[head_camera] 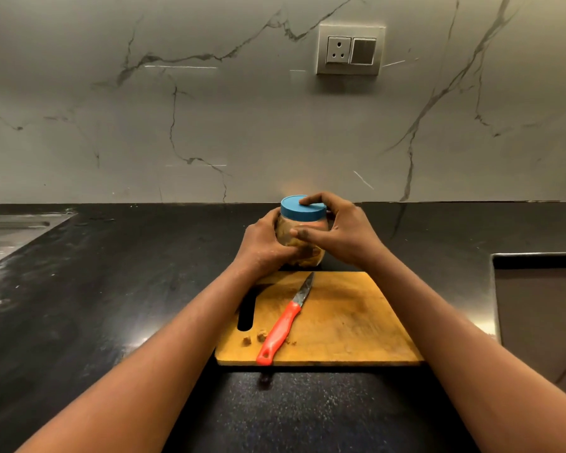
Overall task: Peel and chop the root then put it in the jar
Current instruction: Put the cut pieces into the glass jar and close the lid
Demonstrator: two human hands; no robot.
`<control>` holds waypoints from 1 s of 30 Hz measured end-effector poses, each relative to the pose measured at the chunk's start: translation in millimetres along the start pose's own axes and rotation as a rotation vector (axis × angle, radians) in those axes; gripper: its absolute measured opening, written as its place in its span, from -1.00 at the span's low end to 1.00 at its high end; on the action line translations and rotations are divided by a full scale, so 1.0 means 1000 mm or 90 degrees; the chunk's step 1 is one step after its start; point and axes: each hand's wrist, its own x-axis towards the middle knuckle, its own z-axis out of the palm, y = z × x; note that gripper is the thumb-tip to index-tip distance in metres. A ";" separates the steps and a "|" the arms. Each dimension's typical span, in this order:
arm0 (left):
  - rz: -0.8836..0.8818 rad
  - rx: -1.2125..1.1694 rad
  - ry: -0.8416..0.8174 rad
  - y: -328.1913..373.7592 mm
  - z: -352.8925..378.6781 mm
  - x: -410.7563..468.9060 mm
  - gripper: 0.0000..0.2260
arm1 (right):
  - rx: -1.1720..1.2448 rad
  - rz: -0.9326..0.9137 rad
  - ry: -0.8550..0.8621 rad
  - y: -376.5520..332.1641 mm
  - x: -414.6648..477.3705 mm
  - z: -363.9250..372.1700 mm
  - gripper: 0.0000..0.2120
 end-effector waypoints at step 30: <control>0.034 0.546 -0.264 0.020 0.093 0.111 -0.57 | -0.325 0.291 0.136 0.161 0.143 -0.049 -0.46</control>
